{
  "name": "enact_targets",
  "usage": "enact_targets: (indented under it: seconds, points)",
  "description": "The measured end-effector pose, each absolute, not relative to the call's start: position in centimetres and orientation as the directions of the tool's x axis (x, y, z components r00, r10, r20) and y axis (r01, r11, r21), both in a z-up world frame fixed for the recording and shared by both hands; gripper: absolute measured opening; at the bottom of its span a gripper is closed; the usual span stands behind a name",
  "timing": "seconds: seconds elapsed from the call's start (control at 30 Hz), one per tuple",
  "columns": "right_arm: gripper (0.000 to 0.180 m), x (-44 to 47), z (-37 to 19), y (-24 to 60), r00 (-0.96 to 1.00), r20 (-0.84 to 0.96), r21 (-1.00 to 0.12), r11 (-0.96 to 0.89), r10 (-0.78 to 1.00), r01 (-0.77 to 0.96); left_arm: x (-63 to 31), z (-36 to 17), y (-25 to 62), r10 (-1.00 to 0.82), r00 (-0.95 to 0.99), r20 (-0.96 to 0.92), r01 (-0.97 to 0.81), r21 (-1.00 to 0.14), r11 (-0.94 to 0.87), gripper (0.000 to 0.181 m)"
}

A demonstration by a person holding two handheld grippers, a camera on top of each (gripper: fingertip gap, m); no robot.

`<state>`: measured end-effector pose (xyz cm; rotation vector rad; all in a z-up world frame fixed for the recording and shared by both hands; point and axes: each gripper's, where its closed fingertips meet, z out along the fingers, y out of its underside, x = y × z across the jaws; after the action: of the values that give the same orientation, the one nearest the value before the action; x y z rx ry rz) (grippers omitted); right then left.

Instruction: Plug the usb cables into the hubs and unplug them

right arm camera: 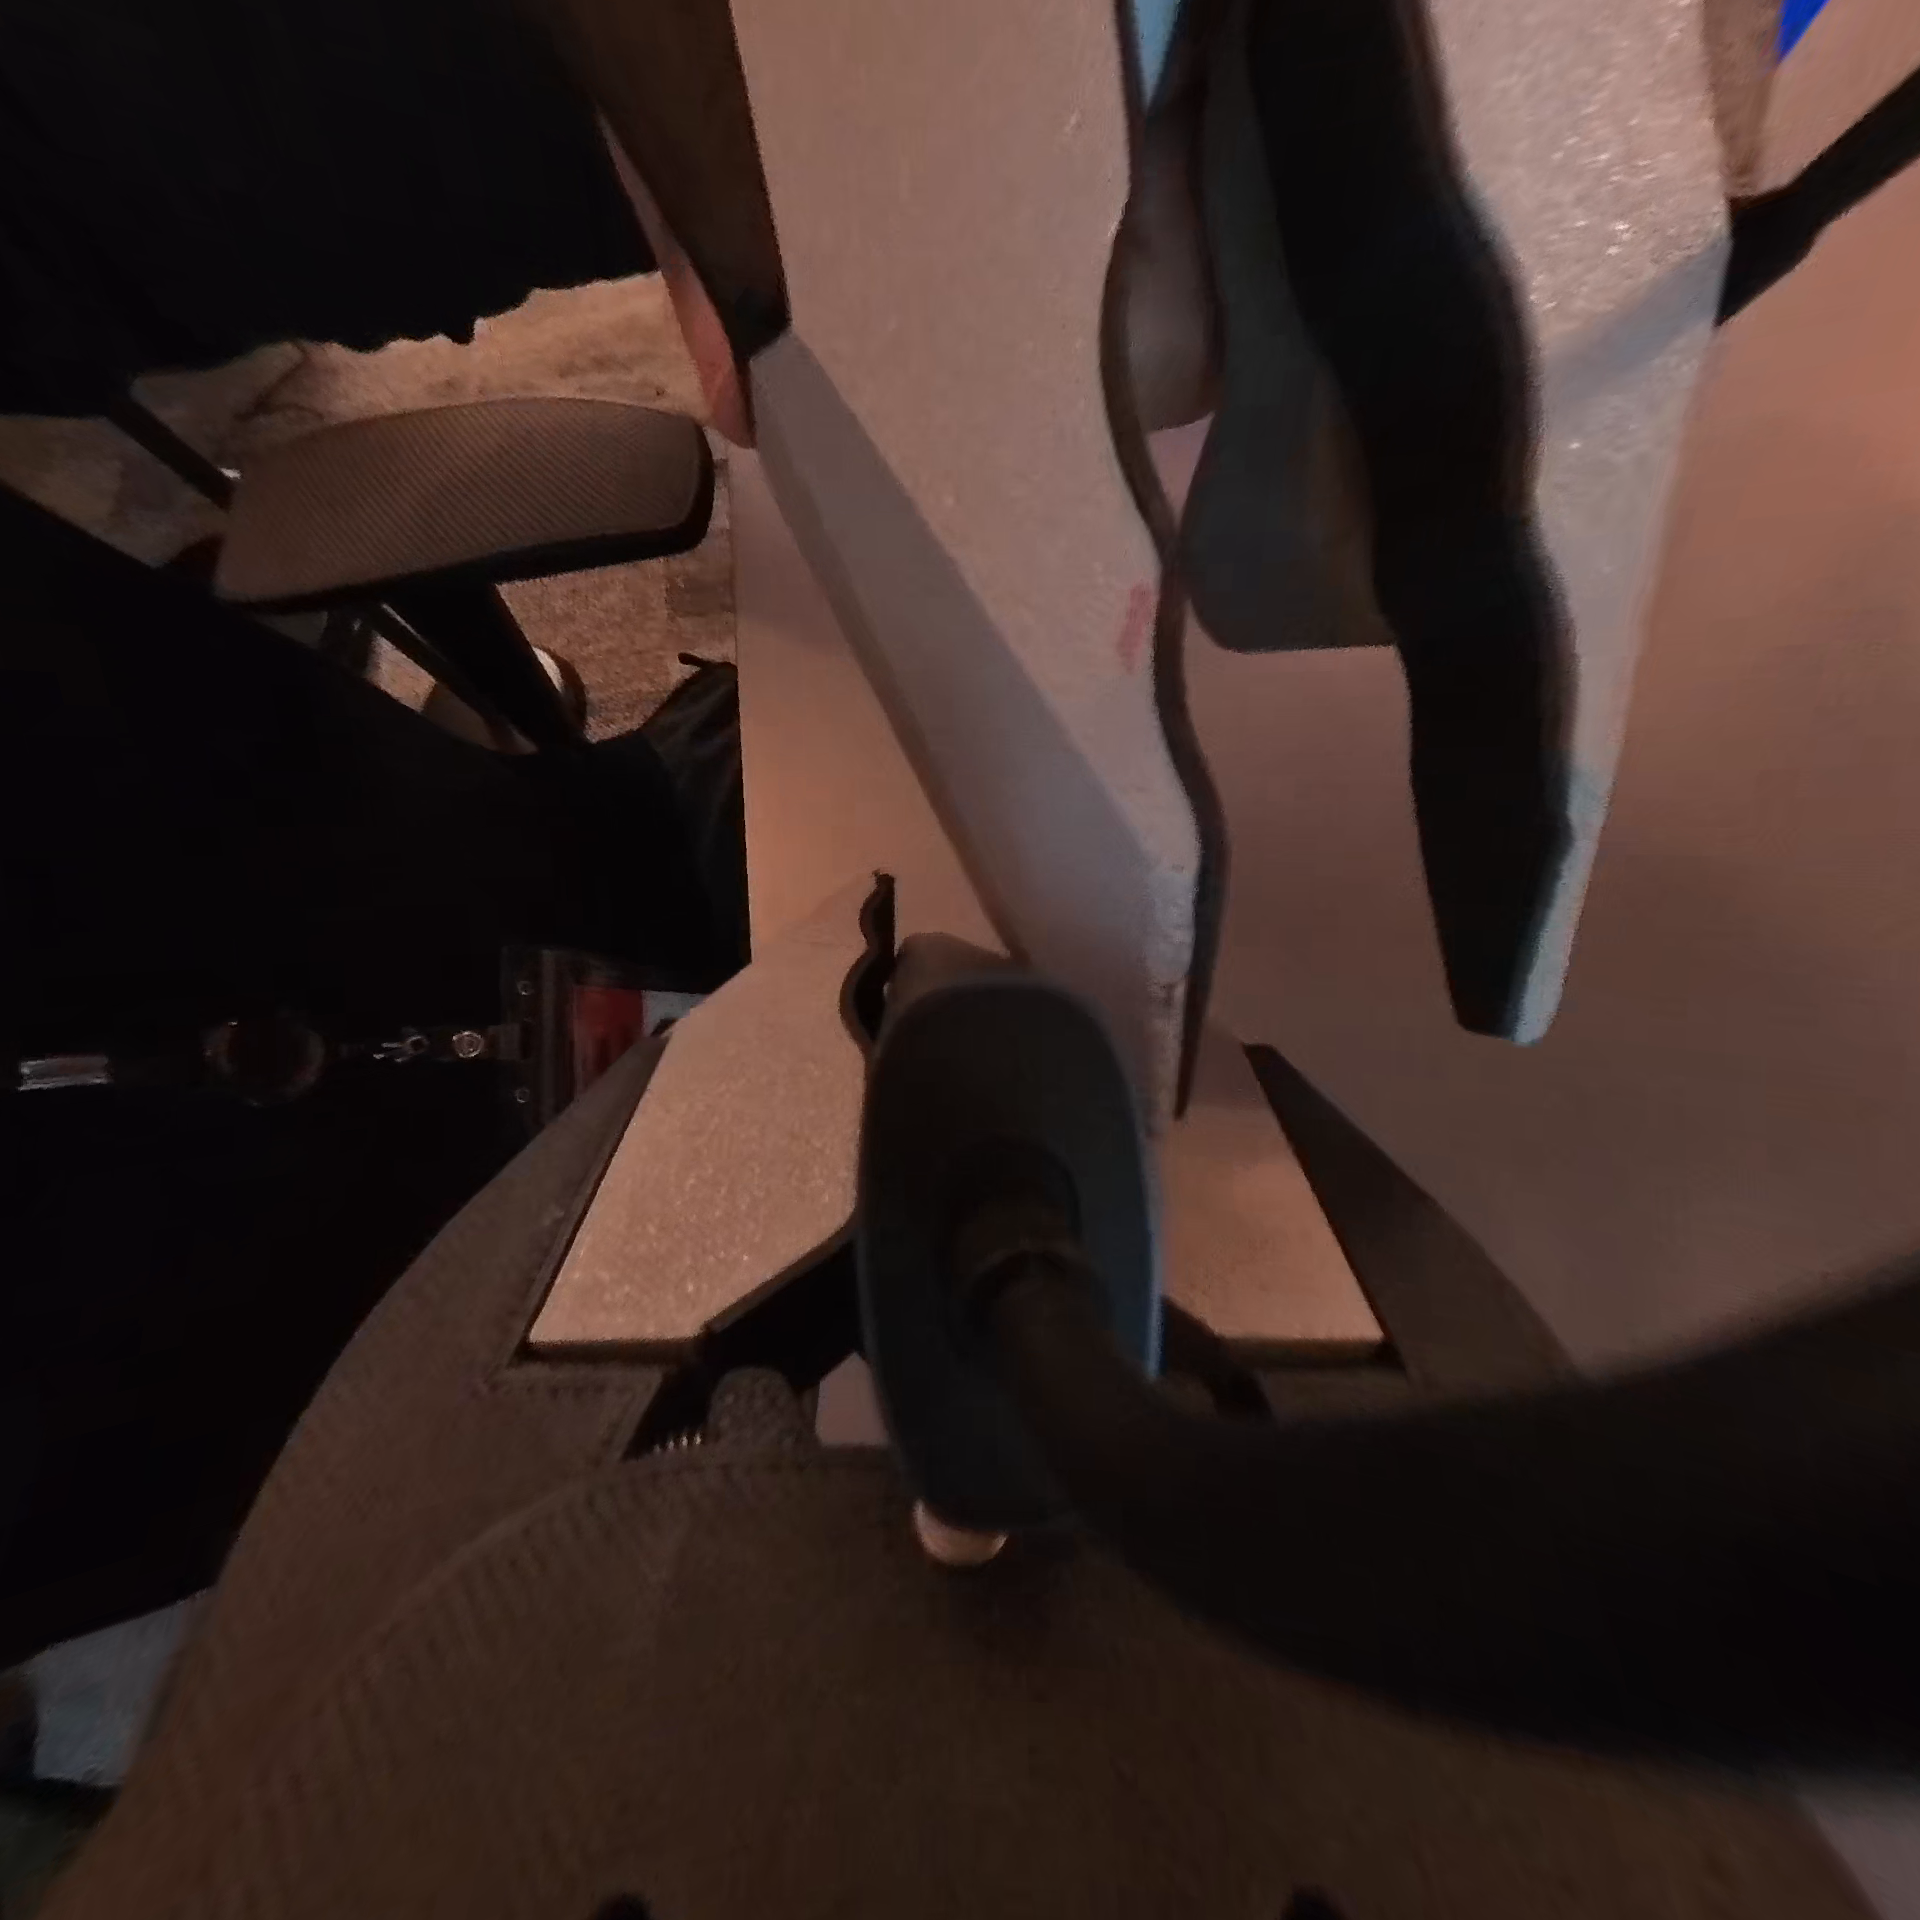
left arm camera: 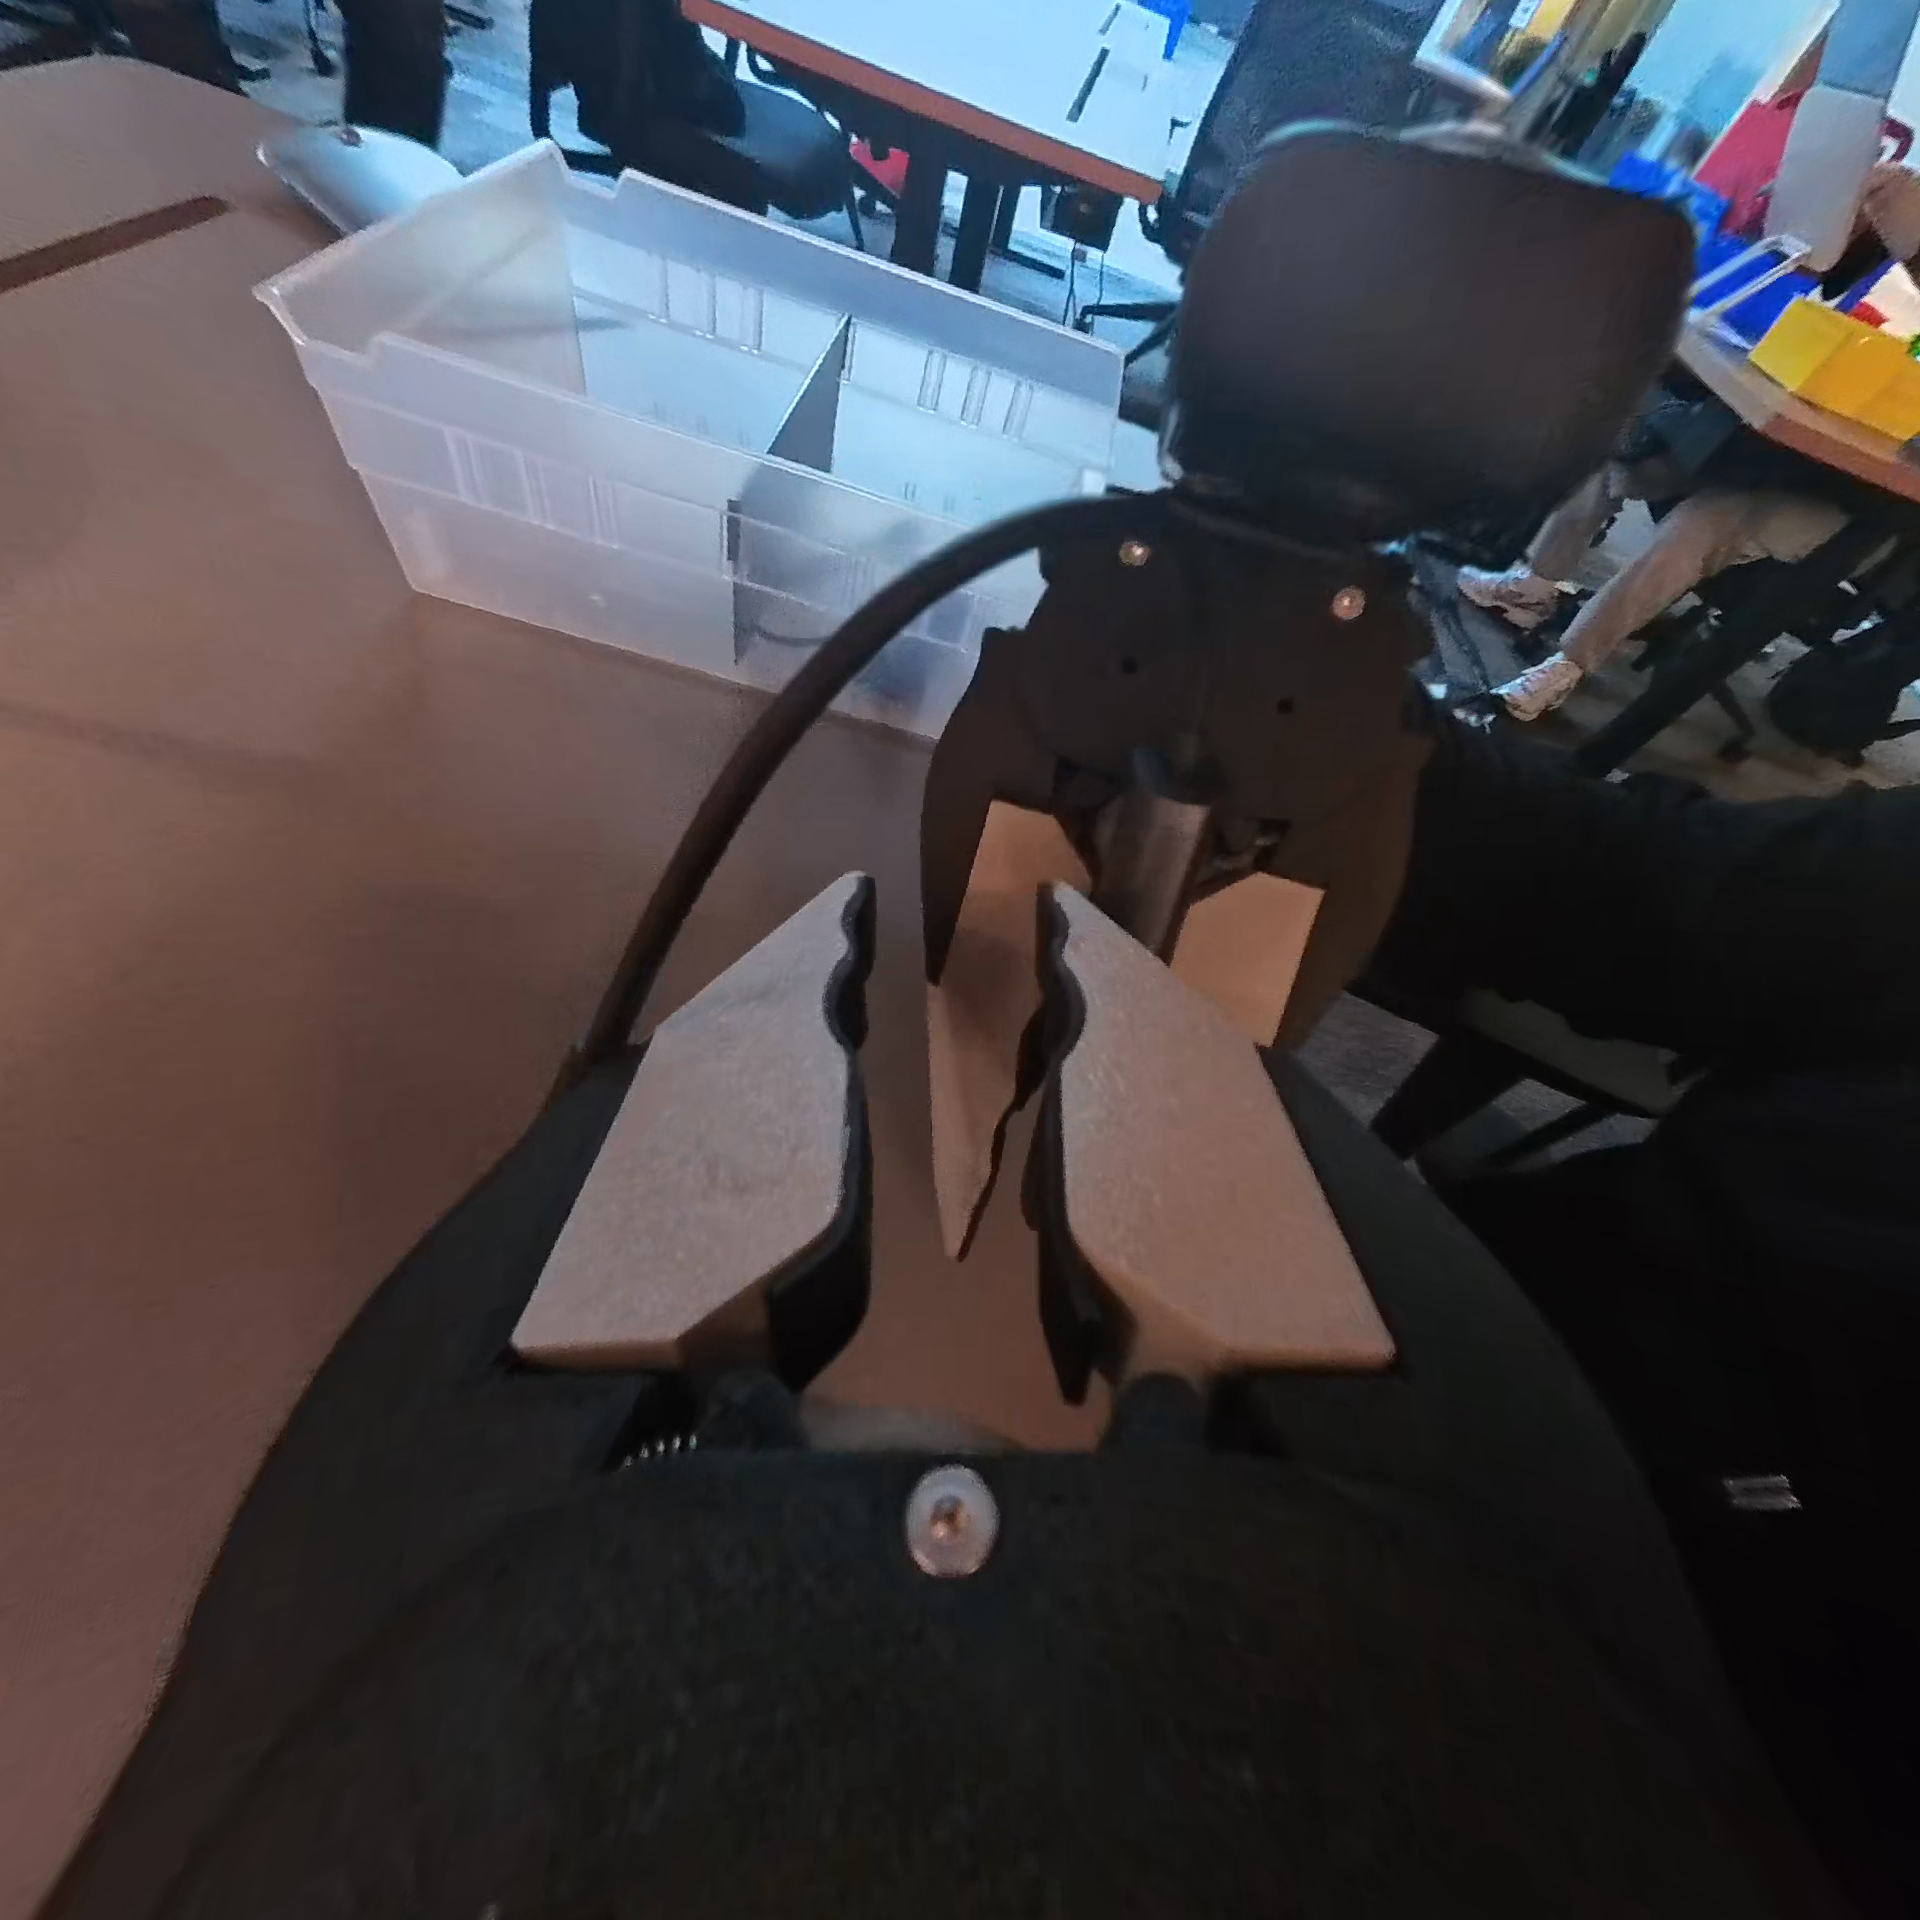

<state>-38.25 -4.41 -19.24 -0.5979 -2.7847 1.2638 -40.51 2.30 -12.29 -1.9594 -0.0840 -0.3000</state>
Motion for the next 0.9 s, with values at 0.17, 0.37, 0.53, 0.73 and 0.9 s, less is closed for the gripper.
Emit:
enact_targets:
  seconds: [0.17, 0.37, 0.53, 0.73, 0.9]
  points:
    - [0.022, -38.7, -19.0, -4.0, -0.915, -0.149, -0.739, 0.572, 0.374, 0.354, -40.9, -11.6, 1.9, -0.073, 0.968, 0.242, 0.197, -0.904, -0.379, 0.032]
    - [0.022, -38.8, -17.1, -3.7, -0.913, -0.219, -0.799, 0.474, 0.343, 0.37, -41.1, -10.2, 0.6, -0.07, 0.957, 0.281, 0.24, -0.905, -0.35, 0.033]
    - [0.022, -38.7, -17.5, -4.0, -0.918, -0.218, -0.793, 0.488, 0.332, 0.365, -40.3, -10.6, 1.6, -0.086, 0.964, 0.253, 0.203, -0.903, -0.378, 0.036]
    - [0.022, -39.0, -19.1, -3.8, -0.903, -0.198, -0.742, 0.543, 0.382, 0.393, -38.5, -11.4, 2.8, -0.151, 0.946, 0.288, 0.207, -0.892, -0.403, 0.041]
    - [0.022, -39.5, -19.6, -3.6, -0.898, -0.158, -0.725, 0.569, 0.41, 0.387, -38.3, -12.0, 3.0, -0.159, 0.97, 0.185, 0.106, -0.907, -0.408, 0.015]
